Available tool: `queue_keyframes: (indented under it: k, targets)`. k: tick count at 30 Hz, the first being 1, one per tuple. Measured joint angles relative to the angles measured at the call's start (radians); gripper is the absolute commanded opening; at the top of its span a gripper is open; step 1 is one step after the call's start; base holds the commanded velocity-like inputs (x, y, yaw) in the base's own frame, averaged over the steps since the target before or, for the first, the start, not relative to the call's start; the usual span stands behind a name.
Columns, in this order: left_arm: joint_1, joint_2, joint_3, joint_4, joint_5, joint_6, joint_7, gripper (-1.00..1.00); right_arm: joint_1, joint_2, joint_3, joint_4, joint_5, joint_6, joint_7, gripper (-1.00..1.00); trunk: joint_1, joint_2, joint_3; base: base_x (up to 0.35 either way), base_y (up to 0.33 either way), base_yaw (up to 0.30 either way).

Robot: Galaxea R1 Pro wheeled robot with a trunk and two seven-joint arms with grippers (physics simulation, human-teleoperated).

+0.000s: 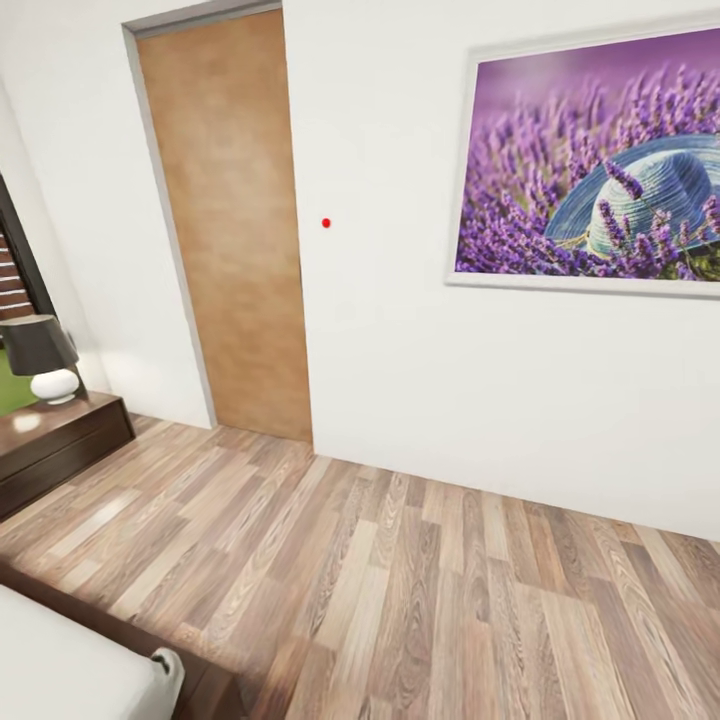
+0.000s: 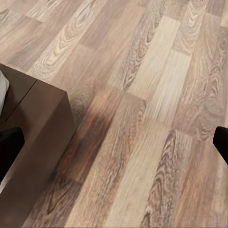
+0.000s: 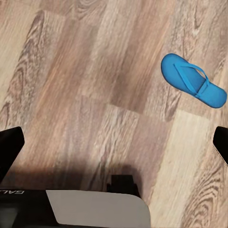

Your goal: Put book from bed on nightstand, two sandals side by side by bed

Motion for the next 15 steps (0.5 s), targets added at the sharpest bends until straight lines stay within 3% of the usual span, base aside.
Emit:
queue_keyframes:
  k: [15]
  targets:
    - [0.000,0.000,0.000,0.000,0.000,0.000,0.000,1.00,0.000,0.000,0.000,0.000,0.001,0.000,-0.001,1.00,0.000,0.000,0.000,0.224,0.000,-0.001]
